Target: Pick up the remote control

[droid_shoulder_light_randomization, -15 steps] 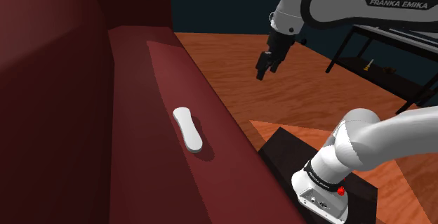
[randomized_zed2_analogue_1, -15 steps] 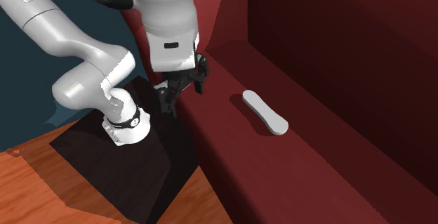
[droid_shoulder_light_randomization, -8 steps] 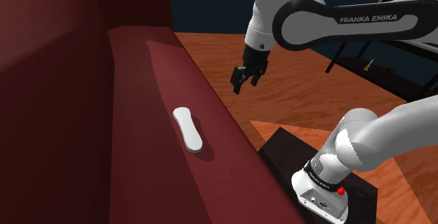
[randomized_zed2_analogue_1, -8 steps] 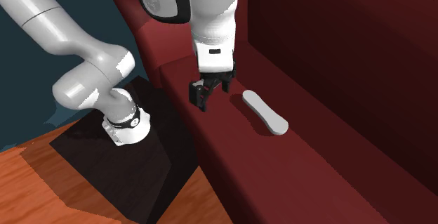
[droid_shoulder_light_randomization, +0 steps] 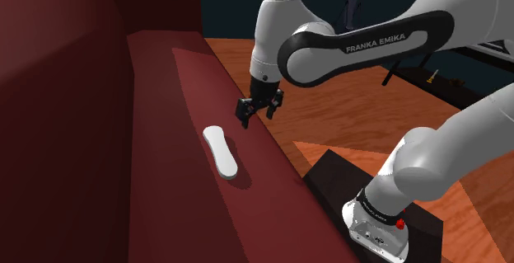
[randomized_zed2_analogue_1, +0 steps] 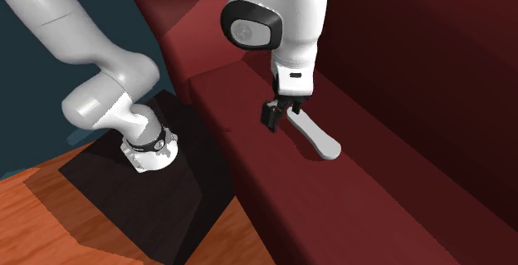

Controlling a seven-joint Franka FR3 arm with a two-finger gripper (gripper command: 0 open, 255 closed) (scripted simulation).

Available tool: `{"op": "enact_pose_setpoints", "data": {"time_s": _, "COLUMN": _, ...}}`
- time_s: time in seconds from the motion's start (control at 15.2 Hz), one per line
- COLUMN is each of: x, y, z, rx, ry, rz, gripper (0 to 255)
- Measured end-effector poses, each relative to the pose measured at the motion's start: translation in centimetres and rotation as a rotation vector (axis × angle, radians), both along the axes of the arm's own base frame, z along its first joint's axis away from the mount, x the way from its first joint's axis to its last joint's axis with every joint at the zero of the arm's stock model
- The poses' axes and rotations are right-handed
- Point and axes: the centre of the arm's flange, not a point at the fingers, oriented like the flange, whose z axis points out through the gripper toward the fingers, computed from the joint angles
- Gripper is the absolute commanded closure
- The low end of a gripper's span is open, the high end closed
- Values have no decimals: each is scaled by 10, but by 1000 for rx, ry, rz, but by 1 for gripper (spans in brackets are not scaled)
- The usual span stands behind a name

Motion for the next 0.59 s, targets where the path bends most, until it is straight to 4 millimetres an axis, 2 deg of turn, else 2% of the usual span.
{"op": "enact_pose_setpoints", "data": {"time_s": 0.46, "x": 42, "y": 70, "z": -44, "rx": 3, "ry": 5, "rz": -78, "gripper": 0}}
{"op": "enact_pose_setpoints", "data": {"time_s": 0.59, "x": 52, "y": 82, "z": -55, "rx": 3, "ry": 6, "rz": -98, "gripper": 0}}
